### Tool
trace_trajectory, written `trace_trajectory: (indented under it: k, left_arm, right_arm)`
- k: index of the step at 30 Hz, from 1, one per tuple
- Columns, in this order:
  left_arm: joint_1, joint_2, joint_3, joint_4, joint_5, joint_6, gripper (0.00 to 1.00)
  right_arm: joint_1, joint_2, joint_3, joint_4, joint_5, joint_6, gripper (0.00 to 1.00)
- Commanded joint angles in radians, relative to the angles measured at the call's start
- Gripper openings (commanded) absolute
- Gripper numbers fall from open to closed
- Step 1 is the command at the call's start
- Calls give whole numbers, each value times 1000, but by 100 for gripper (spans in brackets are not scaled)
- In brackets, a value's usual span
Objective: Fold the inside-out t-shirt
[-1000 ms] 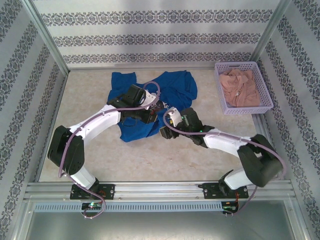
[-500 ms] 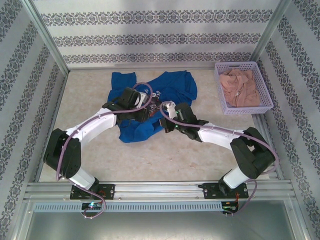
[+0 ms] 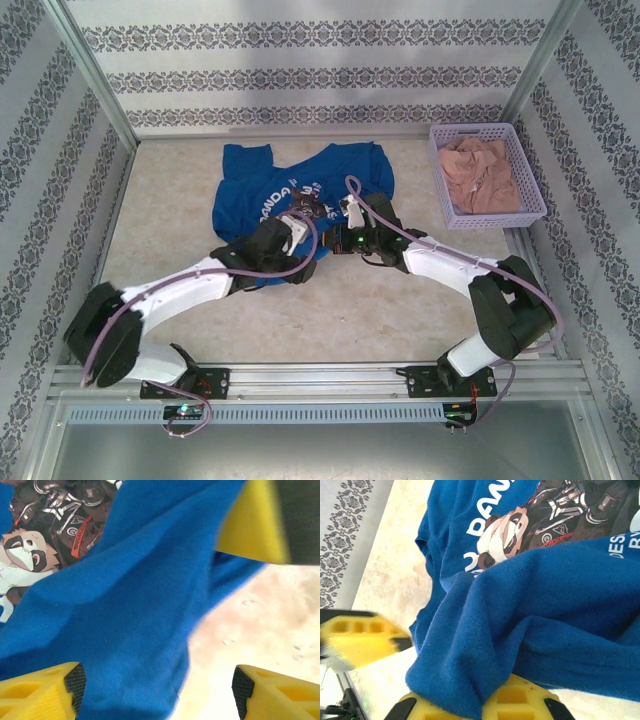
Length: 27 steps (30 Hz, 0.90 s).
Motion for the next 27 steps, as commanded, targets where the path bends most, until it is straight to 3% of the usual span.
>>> trace_trajectory:
  k: [1, 3, 6, 8, 10, 12, 15, 18, 22, 24, 27]
  left_arm:
    - [8, 127, 57, 111, -66, 44, 68]
    - [49, 146, 109, 104, 21, 5, 46]
    - [89, 87, 153, 65, 252, -75, 15]
    - [94, 54, 215, -60, 461, -120, 7]
    - [92, 6, 234, -145, 666, -186, 6]
    - [92, -64, 215, -164, 744, -249, 4]
    - [96, -165, 174, -174, 728, -285, 3]
    - [128, -151, 177, -212, 654, -256, 1]
    - [199, -32, 210, -274, 433, -230, 0]
    - [217, 36, 220, -256, 410, -207, 1]
    - [226, 155, 258, -253, 400, -174, 13]
  right_arm:
    - [-15, -63, 8, -68, 1, -36, 0]
    - [-15, -111, 3, -176, 108, -161, 0]
    - [-13, -208, -31, -263, 212, -333, 0]
    - [-10, -269, -31, -346, 235, -415, 0]
    - [-8, -335, -21, -448, 233, -467, 0]
    - [-11, -410, -15, -538, 210, -469, 0]
    - [-20, -512, -23, -612, 181, -445, 0]
    - [-62, -539, -39, -615, 172, -412, 0]
    - [-141, -412, -40, -591, 189, -335, 3]
    - [-146, -324, -17, -568, 189, -336, 5]
    - [-144, -181, 28, -496, 82, -337, 5]
